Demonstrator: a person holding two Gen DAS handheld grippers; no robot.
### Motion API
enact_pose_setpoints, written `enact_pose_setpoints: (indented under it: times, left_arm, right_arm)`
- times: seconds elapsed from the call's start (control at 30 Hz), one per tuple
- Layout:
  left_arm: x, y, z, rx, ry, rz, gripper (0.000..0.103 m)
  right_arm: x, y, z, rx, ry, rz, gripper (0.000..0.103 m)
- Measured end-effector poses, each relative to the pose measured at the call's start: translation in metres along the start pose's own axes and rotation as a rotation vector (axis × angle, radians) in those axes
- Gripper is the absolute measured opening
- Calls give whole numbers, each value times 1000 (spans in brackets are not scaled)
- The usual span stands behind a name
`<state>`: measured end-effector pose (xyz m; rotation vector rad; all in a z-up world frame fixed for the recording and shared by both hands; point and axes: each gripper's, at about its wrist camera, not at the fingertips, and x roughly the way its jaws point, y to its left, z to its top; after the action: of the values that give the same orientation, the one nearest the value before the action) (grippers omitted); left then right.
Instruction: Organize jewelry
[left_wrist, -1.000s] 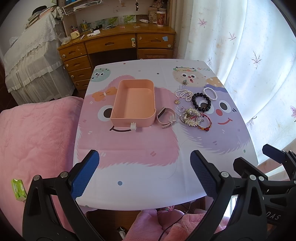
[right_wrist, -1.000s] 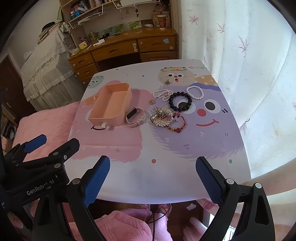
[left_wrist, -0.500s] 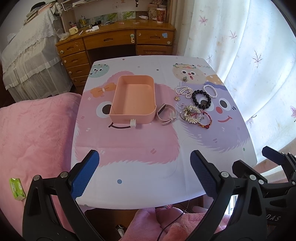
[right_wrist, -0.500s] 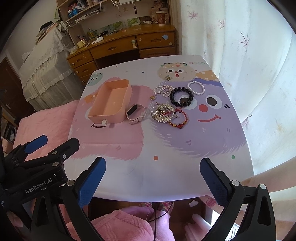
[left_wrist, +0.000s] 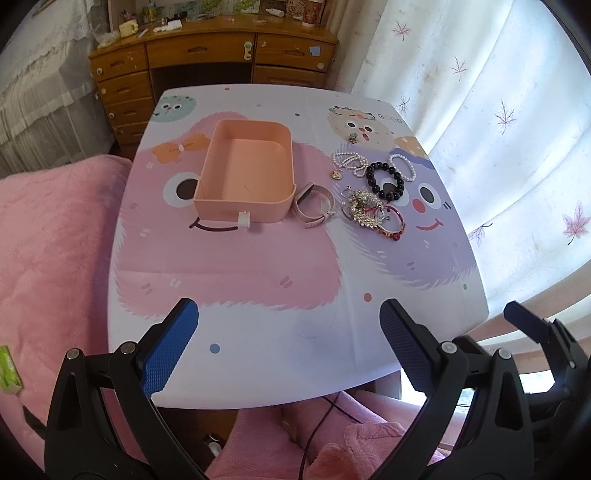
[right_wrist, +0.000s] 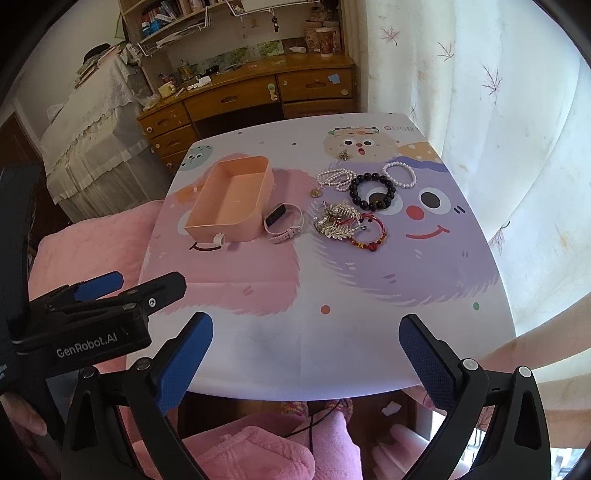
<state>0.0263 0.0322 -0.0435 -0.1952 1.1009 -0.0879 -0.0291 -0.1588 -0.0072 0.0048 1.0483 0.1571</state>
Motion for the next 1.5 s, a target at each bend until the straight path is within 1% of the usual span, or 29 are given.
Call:
enact_pose_setpoints:
  times: [0.07,0.23,0.27,0.33,0.43,0.47,0.53,0.6,0.7,0.77,0.9,1.0,1.03,1.07,1.13,1.23,1.3,1.37,1.43,1.5]
  left_arm:
    - [1,5,1,-22,-8,-20,98]
    - [5,16,7,-105,-54,-51,98]
    - [6,16,9,-114,-58,-58,98]
    - [9,15,14,-126,-60,-82,98]
    - [21,9,23,-135,-48,-110,98]
    - [25,6,27,-142,-44,-113,98]
    - [34,1,34,-153,-34,-111,98]
    - [45,-4,42,-172,-18,-102,98]
    - [64,-13,53,-207,14,-73,98]
    - [78,-19,59,-238,31,-48,98]
    - [111,-29,68,-296,53,26,98]
    - [140,-35,73,-354,58,66,98]
    - [151,-38,75,-374,54,76,98]
    - [158,-39,77,-388,46,81,98]
    - [178,-45,82,-414,25,103,98]
    - [203,-52,89,-442,3,132,98]
    - [217,-56,93,-454,0,173,98]
    - [226,-58,94,-463,-9,211,98]
    - [232,-59,94,-467,-23,245,98]
    - [237,-60,92,-468,-55,281,98]
  right_arm:
    - [0,4,-4,-9,-2,-7,102]
    - [8,-2,-10,23,54,5,101]
    - [9,-5,-9,25,56,-1,100]
    - [9,-8,-7,-2,32,-28,99]
    - [12,-2,-5,-157,-62,-141,99]
    - [15,1,-6,-213,-75,-165,99]
    - [23,4,-6,-315,-77,-179,99]
    - [33,6,-3,-411,-73,-166,99]
    - [49,2,7,-519,-74,-138,99]
    - [60,-5,15,-569,-80,-144,99]
    - [93,-31,31,-632,-74,-119,99]
    - [131,-58,42,-637,-41,-77,98]
    - [144,-67,45,-634,-38,-55,95]
    - [157,-74,46,-628,-38,-32,89]
    - [181,-86,50,-618,-35,13,83]
    - [214,-98,56,-605,-21,60,82]
    - [231,-101,59,-602,-21,76,82]
    - [240,-101,60,-603,-14,105,82]
    - [249,-102,60,-607,-20,114,82]
    - [257,-103,61,-607,-22,123,82]
